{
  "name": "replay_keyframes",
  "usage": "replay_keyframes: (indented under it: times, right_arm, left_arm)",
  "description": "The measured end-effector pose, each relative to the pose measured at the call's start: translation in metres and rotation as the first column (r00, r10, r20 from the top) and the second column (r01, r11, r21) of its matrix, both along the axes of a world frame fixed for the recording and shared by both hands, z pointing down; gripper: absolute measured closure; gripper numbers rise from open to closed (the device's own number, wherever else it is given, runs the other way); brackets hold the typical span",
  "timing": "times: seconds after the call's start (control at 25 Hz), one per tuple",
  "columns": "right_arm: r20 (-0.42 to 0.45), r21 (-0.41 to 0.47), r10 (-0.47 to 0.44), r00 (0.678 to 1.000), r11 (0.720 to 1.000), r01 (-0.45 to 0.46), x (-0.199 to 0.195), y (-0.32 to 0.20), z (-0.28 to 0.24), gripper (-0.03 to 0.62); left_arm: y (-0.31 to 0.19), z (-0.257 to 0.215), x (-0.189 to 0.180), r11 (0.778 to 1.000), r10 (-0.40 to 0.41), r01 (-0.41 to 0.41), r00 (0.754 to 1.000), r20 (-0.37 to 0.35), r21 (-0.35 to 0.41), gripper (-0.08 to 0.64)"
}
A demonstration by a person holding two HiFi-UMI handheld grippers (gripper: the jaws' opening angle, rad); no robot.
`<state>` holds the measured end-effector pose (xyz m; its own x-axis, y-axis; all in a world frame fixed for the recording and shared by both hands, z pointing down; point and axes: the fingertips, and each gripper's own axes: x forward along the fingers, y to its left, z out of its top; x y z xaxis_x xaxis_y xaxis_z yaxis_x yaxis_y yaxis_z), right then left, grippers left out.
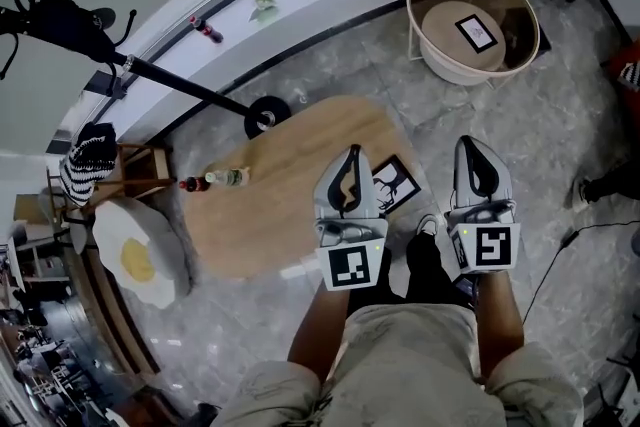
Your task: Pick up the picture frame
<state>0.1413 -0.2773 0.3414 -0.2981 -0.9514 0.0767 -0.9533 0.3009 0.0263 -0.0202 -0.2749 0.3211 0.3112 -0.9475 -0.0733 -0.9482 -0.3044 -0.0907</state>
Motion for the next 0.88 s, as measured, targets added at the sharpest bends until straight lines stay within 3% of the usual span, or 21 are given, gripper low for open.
replay_keyframes:
  times: [0.44,0.88]
  right_arm:
    - [-0.003,-0.182,-0.049,0.999,0.982,0.048,-0.005,0.005,0.101,0.591]
    - [0.038,-0.365,-0.11,0.993,0.924,0.117,-0.015,0.024,0.217,0.589]
  left_arm:
    - [0.005,0.083,0.003,0.993,0.004,-0.002,1.0,0.023,-0.115,0.555]
    - [0.016,0.169,0.023,0.977,0.053,-0.05,0.999,0.012,-0.205,0.555]
